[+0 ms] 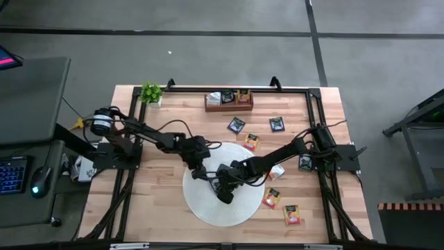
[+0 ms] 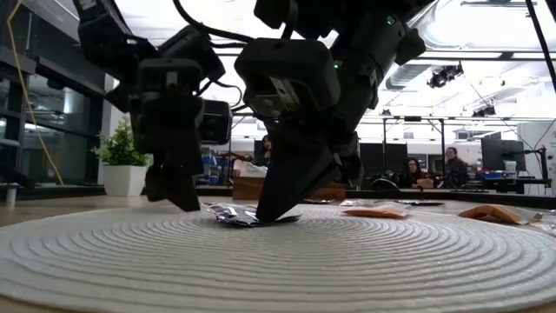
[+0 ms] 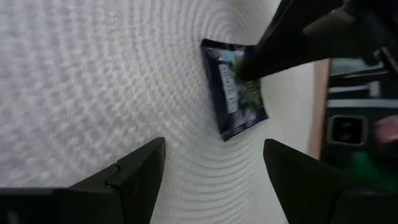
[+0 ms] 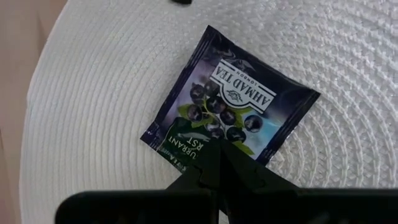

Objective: Pick & Place Tea
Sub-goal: Put the blue tea bag into the middle section of the wooden organizer

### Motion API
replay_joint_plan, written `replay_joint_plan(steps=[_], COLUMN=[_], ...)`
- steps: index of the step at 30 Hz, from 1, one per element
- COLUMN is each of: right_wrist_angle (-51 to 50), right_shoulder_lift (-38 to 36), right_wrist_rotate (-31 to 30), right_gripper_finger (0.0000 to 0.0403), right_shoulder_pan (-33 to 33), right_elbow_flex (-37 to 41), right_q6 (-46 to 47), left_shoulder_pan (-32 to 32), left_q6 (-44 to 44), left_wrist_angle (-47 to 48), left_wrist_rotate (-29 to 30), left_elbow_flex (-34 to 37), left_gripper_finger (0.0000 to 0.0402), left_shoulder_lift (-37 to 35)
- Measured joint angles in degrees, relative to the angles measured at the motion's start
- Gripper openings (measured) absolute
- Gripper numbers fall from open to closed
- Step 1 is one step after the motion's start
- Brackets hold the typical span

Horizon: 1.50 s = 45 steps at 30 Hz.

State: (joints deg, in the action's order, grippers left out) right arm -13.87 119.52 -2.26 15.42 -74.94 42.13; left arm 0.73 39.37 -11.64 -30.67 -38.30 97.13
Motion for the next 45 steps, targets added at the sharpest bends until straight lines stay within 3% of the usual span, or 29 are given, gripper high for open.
replay_joint_plan(steps=[8, 16, 28, 45], right_wrist_angle=[0.2, 0.4, 0.9, 1.3], right_shoulder_lift=[0.1, 0.1, 0.1, 0.2], right_wrist_rotate=[-0.5, -0.8, -0.8, -1.5], right_gripper_finger=[0.0000, 0.0000, 0.0000, 0.0000], right_shoulder_pan=[0.0, 0.0, 0.0, 0.0], right_elbow_flex=[0.0, 0.0, 0.1, 0.1], right_q6=[0.0, 0.0, 0.4, -0.1], left_shoulder_pan=[0.0, 0.0, 0.0, 0.0], left_q6=[7.4, 7.6, 4.0, 5.7], left_wrist_angle=[-4.0, -3.5, 8.3, 7.9], left_wrist_rotate=[-2.6, -2.2, 0.5, -2.9], left_elbow_flex=[0.0, -1.0, -6.0, -6.0], left_gripper_finger=[0.0271, 0.0271, 0.0271, 0.0271], left_shoulder_lift=[2.1, 0.4, 1.6, 1.6])
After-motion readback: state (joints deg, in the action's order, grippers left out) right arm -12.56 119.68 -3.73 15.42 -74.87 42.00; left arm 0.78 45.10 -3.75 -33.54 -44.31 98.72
